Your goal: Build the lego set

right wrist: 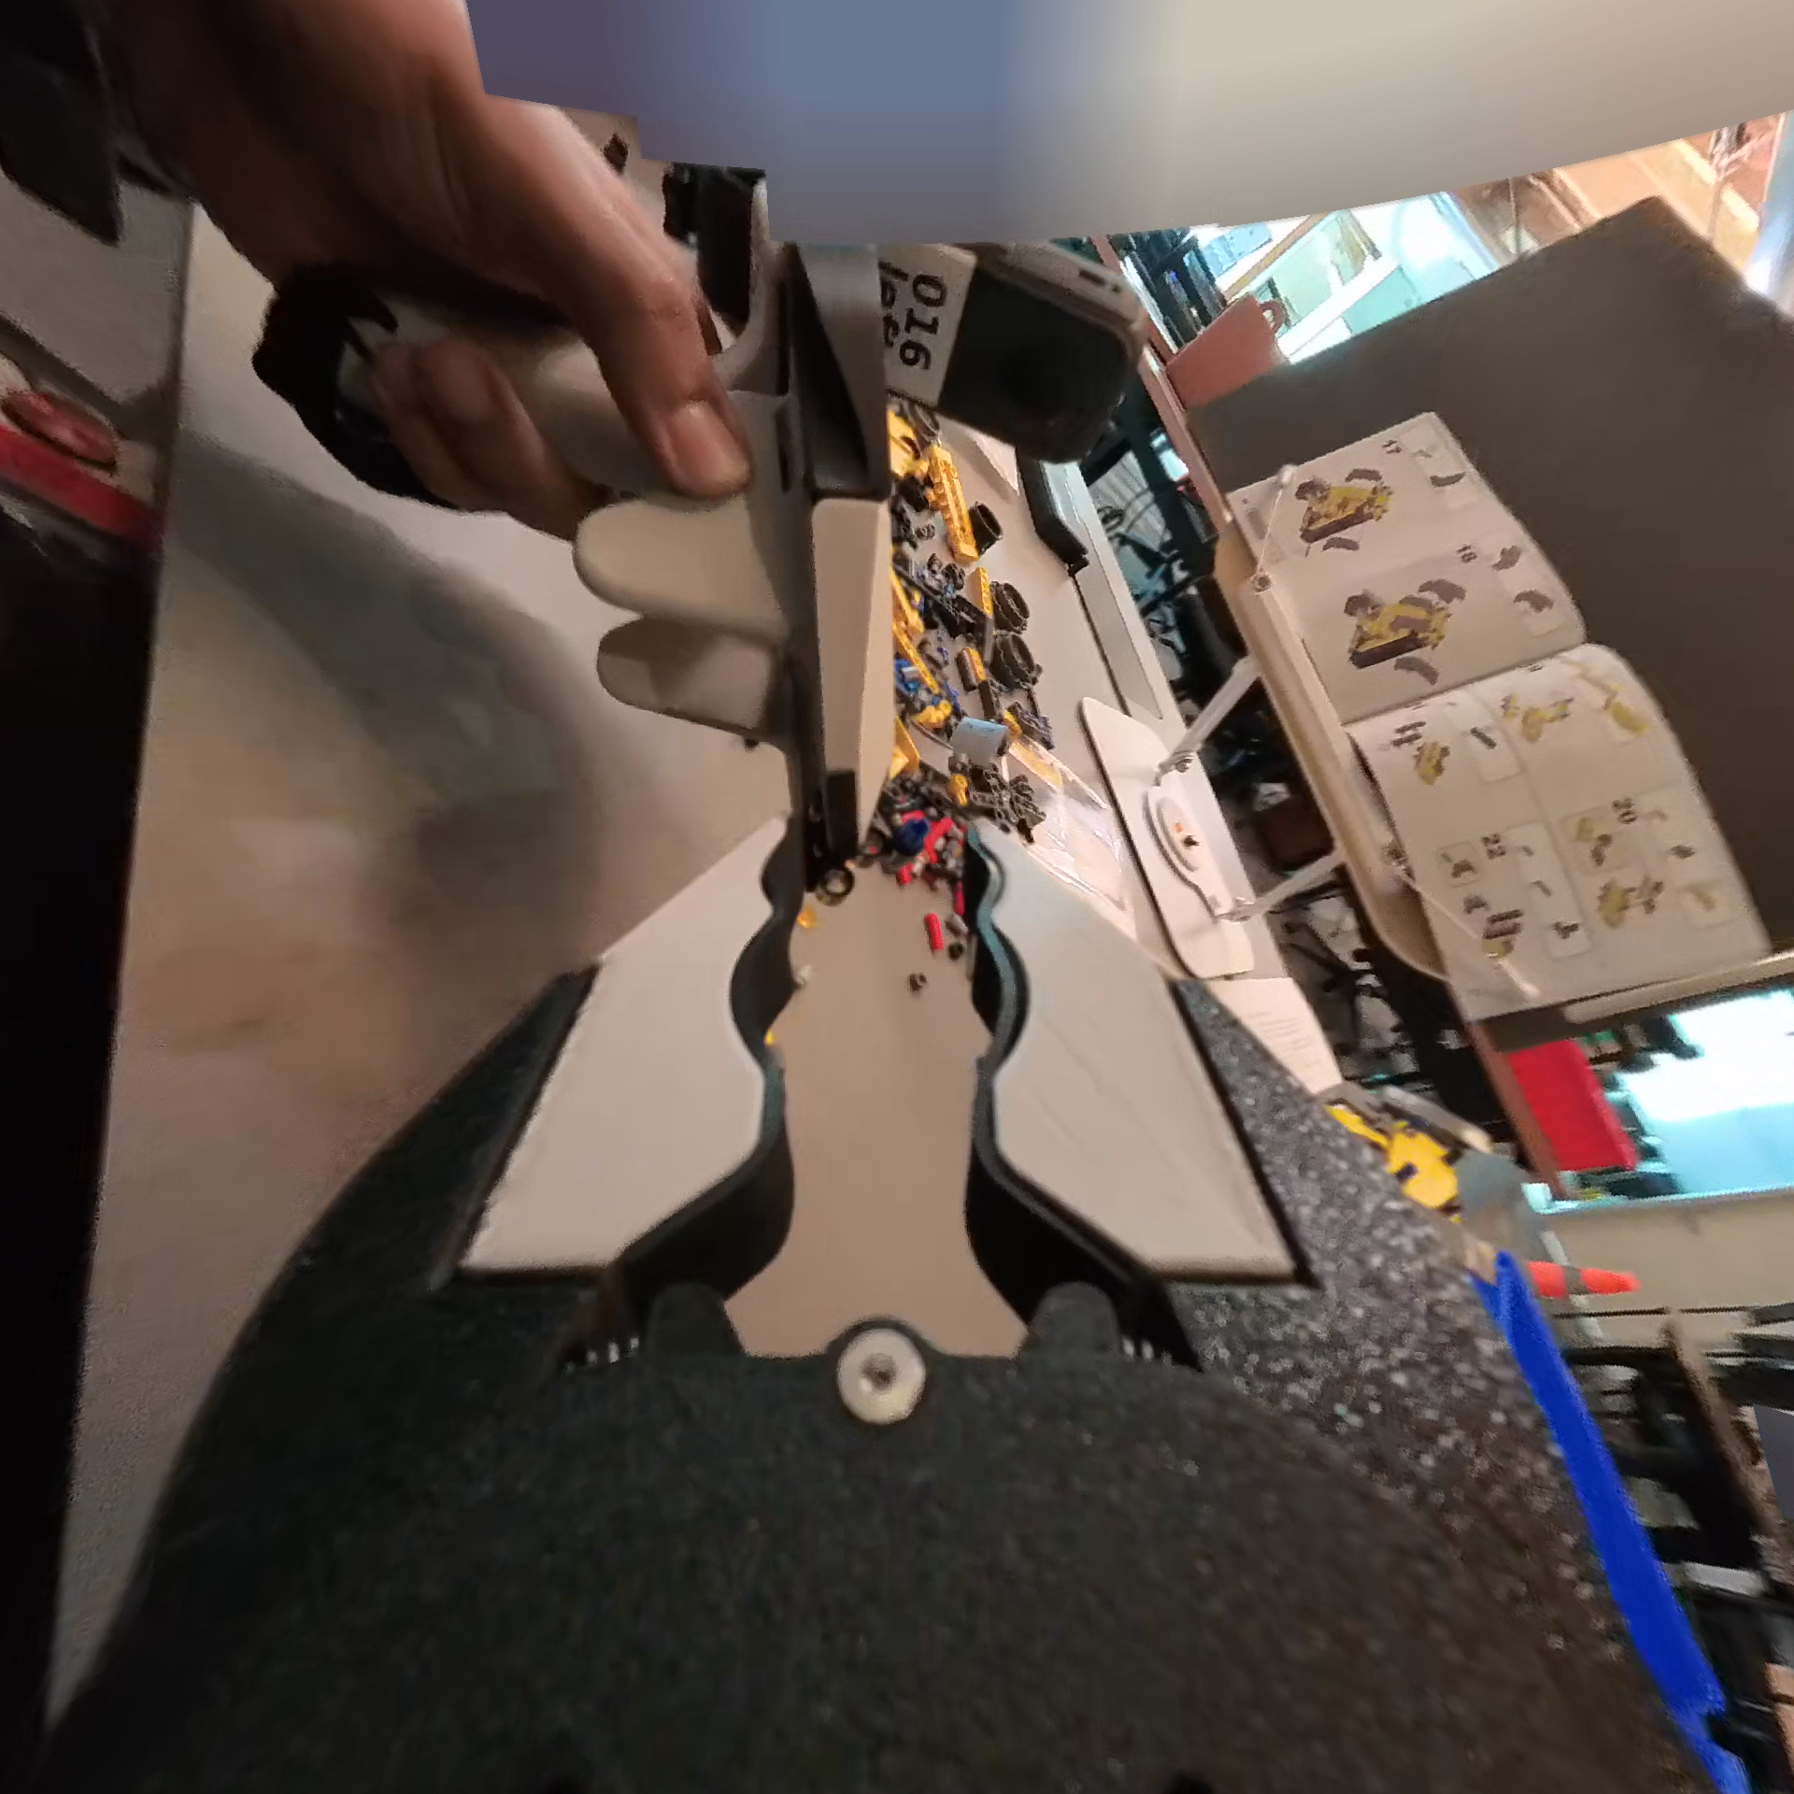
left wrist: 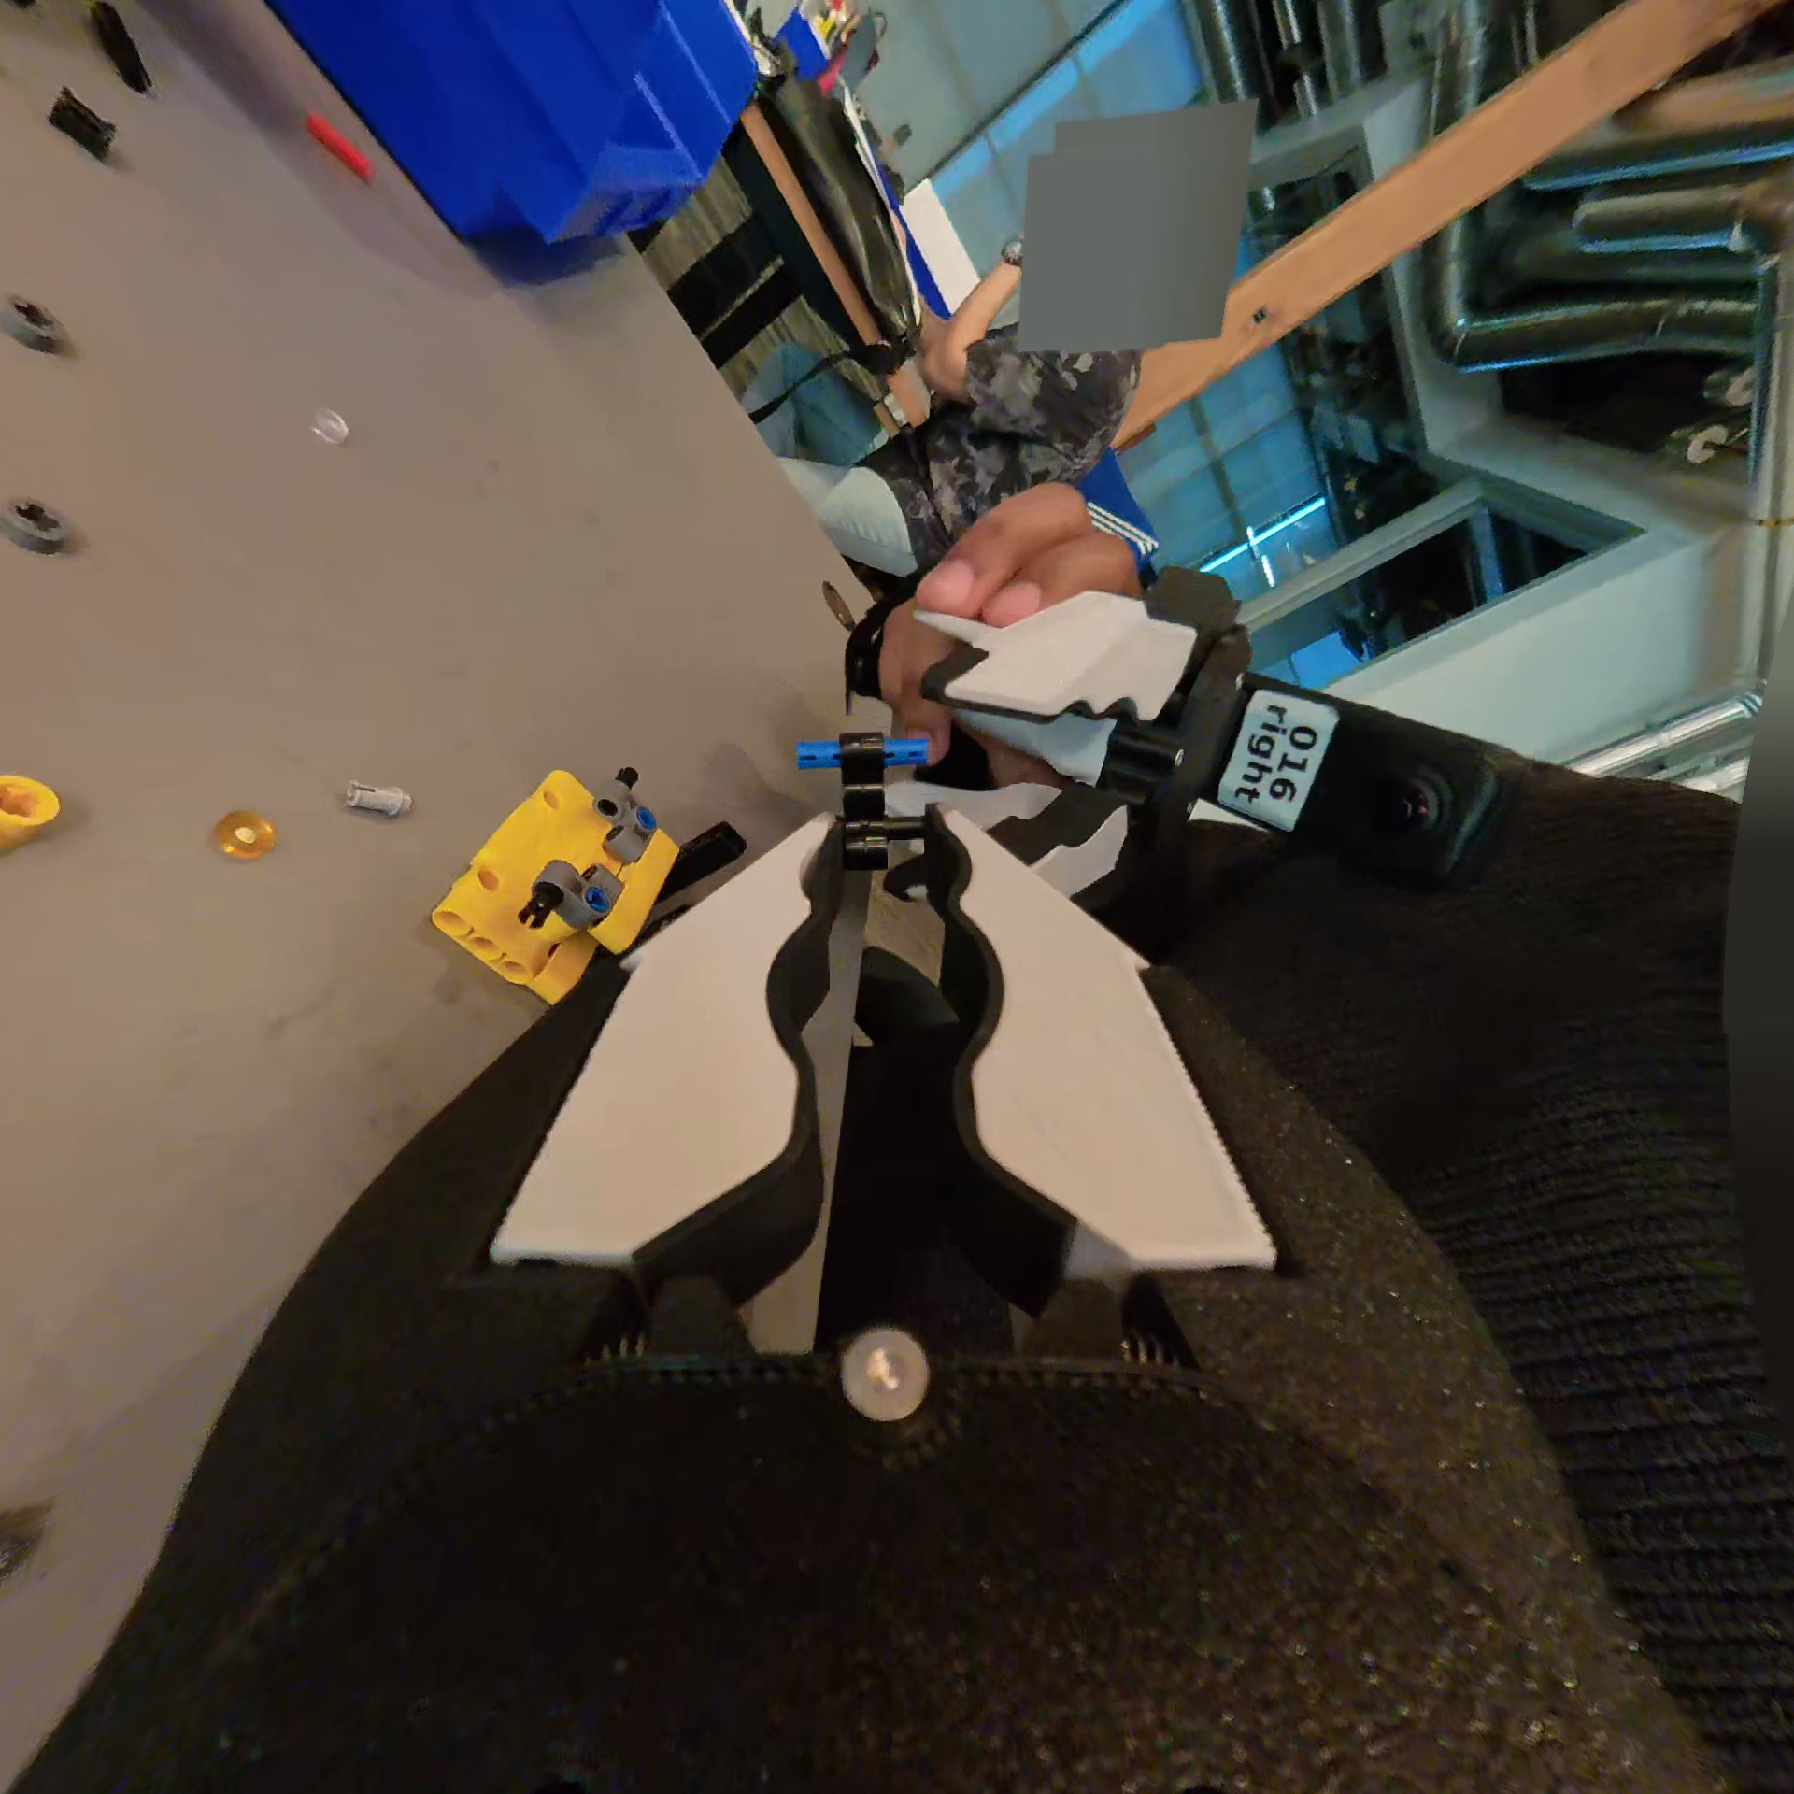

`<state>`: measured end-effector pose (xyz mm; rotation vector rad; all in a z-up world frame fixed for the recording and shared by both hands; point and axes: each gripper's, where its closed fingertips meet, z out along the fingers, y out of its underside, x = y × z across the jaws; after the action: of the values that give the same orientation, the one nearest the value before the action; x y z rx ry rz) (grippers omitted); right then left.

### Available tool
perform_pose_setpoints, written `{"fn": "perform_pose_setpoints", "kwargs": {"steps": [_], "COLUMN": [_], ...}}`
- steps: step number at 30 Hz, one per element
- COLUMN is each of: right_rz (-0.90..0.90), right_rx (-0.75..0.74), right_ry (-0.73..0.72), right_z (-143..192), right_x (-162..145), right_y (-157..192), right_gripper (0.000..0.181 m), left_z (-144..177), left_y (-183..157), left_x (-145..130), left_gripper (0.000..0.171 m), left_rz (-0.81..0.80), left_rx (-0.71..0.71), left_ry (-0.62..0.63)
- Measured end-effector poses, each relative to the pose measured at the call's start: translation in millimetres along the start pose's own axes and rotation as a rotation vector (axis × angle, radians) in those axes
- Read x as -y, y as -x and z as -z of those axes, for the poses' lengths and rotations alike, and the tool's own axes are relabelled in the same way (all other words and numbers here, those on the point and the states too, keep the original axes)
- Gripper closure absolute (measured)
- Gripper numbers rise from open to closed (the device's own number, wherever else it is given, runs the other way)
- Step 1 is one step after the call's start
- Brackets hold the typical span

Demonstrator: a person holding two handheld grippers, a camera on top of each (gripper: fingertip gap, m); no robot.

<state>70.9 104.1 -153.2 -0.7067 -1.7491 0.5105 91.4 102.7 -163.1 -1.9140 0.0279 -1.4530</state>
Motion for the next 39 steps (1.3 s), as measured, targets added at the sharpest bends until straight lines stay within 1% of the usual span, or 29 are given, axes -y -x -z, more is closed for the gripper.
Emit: {"fn": "perform_pose_setpoints", "kwargs": {"steps": [2, 5, 8, 10, 11, 13, 14, 17, 20, 23, 28, 32, 35, 39], "right_rz": [0.07, 0.132, 0.133, 0.088, 0.052, -0.041, -0.096, -0.247, -0.343, -0.424, -0.452, -0.486, -0.46, -0.437], "right_rx": [-0.007, 0.0, 0.031, 0.027, 0.021, 0.028, 0.044, 0.131, 0.238, 0.35, 0.438, 0.469, 0.477, 0.483], "right_ry": [0.022, 0.019, 0.033, 0.054, 0.066, 0.097, 0.108, 0.124, 0.114, 0.136, 0.196, 0.214, 0.238, 0.316], "right_z": [-0.7, 0.8, 2.5, 3.8, 5.0, 7.5, 8.2, 4.9, -3.2, -9.1, -13.9, -15.1, -15.0, -13.7], "right_x": [-2.6, 2.0, 4.0, 1.6, -0.8, -8.5, -12.3, -20.2, -23.5, -31.0, -42.8, -43.1, -38.5, -35.2], "right_y": [4.2, 13.8, 22.0, 19.9, 16.5, 8.8, 6.0, 4.0, 9.7, 19.5, 30.6, 30.5, 28.2, 27.2], "right_gripper": [0.151, 0.158, 0.159, 0.159, 0.159, 0.159, 0.159, 0.158, 0.159, 0.159, 0.159, 0.159, 0.159, 0.159], "left_z": [-2.1, -1.4, -0.3, 1.1, 3.7, 12.2, 17.1, 26.9, 25.3, 20.4, 15.3, 14.7, 12.6, 10.7], "left_y": [-0.2, -2.2, -3.2, -4.0, -1.8, 5.8, 10.2, 23.3, 36.8, 51.1, 55.1, 57.3, 59.7, 60.2], "left_x": [-6.2, -12.8, -22.7, -27.4, -27.7, -26.0, -24.5, -20.2, -21.4, -24.2, -26.7, -27.8, -30.1, -31.5], "left_gripper": [0.157, 0.157, 0.155, 0.131, 0.124, 0.114, 0.113, 0.114, 0.116, 0.129, 0.136, 0.14, 0.141, 0.141], "left_rz": [0.0, -0.003, -0.053, -0.088, -0.108, -0.148, -0.165, -0.232, -0.3, -0.341, -0.319, -0.283, -0.276, -0.283], "left_rx": [0.01, 0.026, 0.06, 0.08, 0.106, 0.172, 0.207, 0.302, 0.382, 0.454, 0.43, 0.417, 0.42, 0.422], "left_ry": [0.009, 0.001, 0.011, 0.007, -0.004, -0.033, -0.044, -0.043, 0.018, 0.083, 0.13, 0.14, 0.164, 0.178]}}
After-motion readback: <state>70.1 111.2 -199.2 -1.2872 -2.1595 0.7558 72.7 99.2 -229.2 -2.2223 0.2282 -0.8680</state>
